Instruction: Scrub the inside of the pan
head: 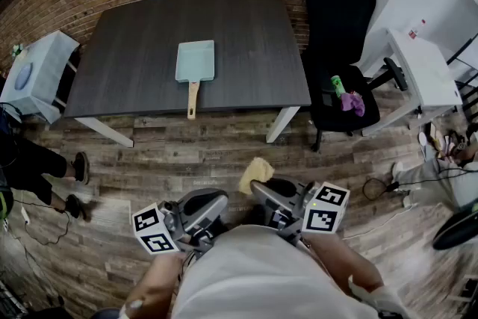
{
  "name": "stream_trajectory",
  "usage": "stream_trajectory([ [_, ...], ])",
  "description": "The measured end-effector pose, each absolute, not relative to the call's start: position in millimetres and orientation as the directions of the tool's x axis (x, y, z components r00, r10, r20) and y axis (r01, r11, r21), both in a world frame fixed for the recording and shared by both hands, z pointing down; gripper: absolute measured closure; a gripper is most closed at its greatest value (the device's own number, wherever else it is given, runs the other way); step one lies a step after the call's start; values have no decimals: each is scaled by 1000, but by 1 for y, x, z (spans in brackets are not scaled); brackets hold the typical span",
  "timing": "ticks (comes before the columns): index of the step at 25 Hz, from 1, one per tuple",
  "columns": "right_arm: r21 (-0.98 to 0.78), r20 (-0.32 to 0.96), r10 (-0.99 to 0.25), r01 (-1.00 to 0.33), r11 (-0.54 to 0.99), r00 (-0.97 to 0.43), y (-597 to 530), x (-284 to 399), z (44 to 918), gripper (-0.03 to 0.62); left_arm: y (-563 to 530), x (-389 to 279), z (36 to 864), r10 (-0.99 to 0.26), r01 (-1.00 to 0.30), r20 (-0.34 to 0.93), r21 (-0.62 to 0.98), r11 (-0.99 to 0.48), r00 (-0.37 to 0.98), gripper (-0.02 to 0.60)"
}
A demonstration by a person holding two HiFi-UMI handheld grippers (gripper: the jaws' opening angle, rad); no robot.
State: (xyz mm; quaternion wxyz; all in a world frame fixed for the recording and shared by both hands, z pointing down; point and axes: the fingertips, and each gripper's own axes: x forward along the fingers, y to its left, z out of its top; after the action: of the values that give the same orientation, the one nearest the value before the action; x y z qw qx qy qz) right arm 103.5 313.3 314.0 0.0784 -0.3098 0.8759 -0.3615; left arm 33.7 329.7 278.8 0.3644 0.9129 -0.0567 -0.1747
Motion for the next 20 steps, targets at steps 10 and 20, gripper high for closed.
stream_trajectory([
  [10, -686, 91, -586, -478, 549, -805, 315, 102, 318, 539, 332, 34, 281, -240, 17, -274, 691, -722, 931, 574],
  [20, -645, 120, -656, -561, 518, -745, 304, 142, 317, 539, 330, 39, 282, -273, -18, -260, 693, -720, 926, 574],
])
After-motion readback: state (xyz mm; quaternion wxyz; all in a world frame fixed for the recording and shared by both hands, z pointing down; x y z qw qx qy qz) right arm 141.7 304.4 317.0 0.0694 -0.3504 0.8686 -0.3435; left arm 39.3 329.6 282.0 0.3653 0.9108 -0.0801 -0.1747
